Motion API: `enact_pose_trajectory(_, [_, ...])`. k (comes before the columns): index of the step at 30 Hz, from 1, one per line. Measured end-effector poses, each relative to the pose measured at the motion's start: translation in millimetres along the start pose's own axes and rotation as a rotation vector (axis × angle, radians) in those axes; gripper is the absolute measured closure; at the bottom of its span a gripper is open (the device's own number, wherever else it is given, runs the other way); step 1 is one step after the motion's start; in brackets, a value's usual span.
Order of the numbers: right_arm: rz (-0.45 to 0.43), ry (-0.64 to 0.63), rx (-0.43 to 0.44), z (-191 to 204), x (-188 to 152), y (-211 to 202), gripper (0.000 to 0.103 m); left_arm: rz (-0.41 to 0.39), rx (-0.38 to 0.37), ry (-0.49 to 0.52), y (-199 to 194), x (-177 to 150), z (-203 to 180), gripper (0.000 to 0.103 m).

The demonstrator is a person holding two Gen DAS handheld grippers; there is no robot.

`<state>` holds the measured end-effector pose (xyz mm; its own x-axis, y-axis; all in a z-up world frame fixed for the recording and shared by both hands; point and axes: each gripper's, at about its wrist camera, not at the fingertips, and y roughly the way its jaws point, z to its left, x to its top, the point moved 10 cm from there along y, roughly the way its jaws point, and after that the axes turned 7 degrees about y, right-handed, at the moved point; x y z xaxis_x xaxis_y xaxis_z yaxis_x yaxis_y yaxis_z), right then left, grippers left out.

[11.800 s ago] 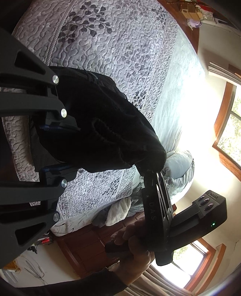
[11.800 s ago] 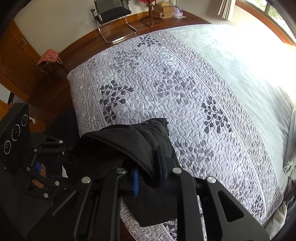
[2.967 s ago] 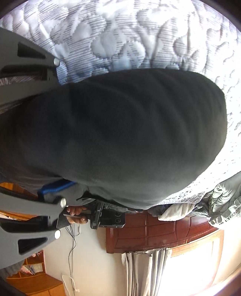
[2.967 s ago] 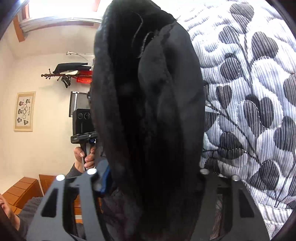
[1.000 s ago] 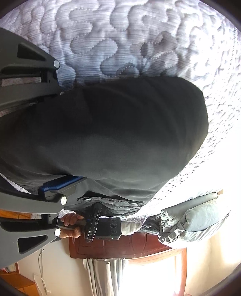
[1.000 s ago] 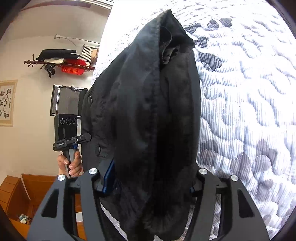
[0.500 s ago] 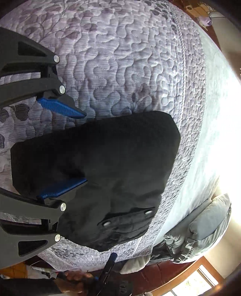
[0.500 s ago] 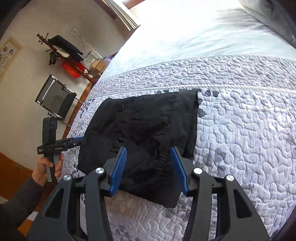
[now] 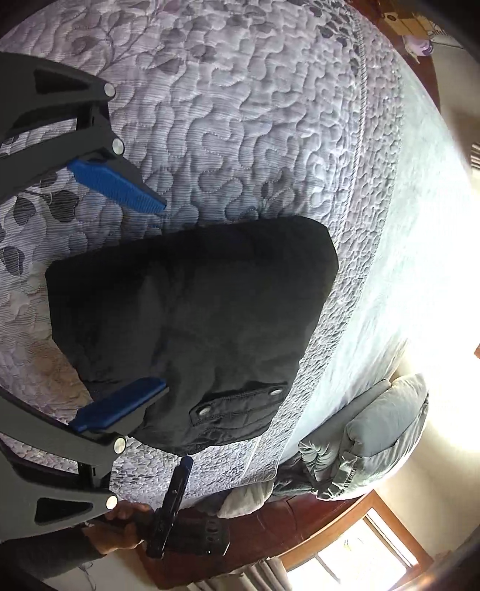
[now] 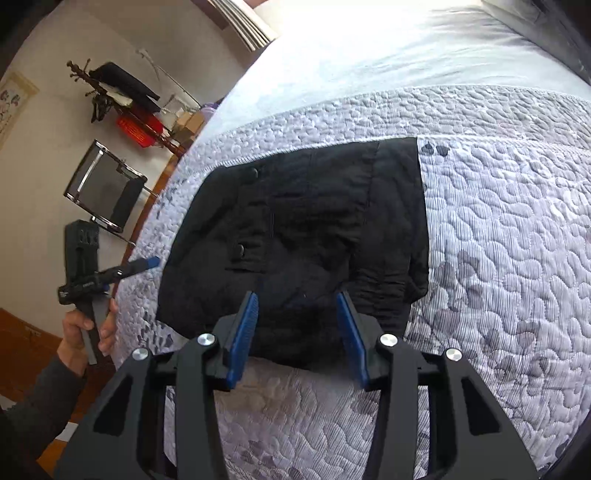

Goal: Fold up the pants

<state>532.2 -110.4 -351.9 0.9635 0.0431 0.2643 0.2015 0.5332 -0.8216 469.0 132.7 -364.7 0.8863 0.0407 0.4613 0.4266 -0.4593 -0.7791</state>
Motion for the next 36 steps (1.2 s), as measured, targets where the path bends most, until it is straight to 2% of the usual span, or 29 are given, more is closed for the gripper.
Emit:
enact_pose_trajectory(3, [-0.016, 0.038, -0.021, -7.3, -1.8, 6.2, 0.059, 0.056, 0.042, -0.009, 11.0, -12.0, -2.2, 0.011])
enact_pose_trajectory(5, [-0.063, 0.063, 0.009, 4.5, -1.2, -10.5, 0.045, 0.044, 0.058, -0.013, 4.2, -19.4, -6.0, 0.011])
enact_pose_trajectory(8, [-0.134, 0.038, 0.001, 22.7, -7.3, -36.4, 0.035, -0.009, 0.039, -0.006, -17.4, -28.8, -21.6, 0.004])
enact_pose_trajectory(12, [-0.159, -0.023, -0.036, 44.0, -26.9, -46.7, 0.034, -0.087, 0.081, 0.008, -49.8, -43.2, -40.7, 0.004])
enact_pose_trajectory(16, [-0.190, -0.029, -0.012, 68.5, -63.6, -58.9, 0.035, -0.099, 0.181, 0.022, -82.1, -70.8, -55.7, 0.004])
enact_pose_trajectory(18, [-0.246, -0.009, -0.006, 79.8, -82.7, -81.5, 0.033, -0.152, 0.222, 0.046, -109.4, -79.9, -68.6, 0.004])
enact_pose_trajectory(20, [-0.287, 0.015, -0.034, 88.9, -100.2, -110.2, 0.021, -0.213, 0.254, 0.080, -142.3, -84.7, -87.0, 0.004])
enact_pose_trajectory(23, [-0.355, 0.007, -0.036, 111.6, -132.6, -158.1, 0.012, -0.303, 0.300, 0.138, -194.2, -95.8, -120.2, 0.004])
enact_pose_trajectory(26, [-0.380, -0.023, -0.134, 129.6, -165.0, -197.5, 0.010, -0.391, 0.353, 0.189, -245.1, -108.9, -152.7, 0.004])
enact_pose_trajectory(30, [-0.454, -0.047, -0.235, 160.0, -204.4, -252.0, 0.004, -0.466, 0.320, 0.215, -302.0, -131.7, -193.7, 0.004])
enact_pose_trajectory(36, [-0.635, -0.093, -0.415, 193.4, -259.3, -322.3, 0.003, -0.457, 0.362, 0.201, -344.7, -174.3, -227.5, 0.004])
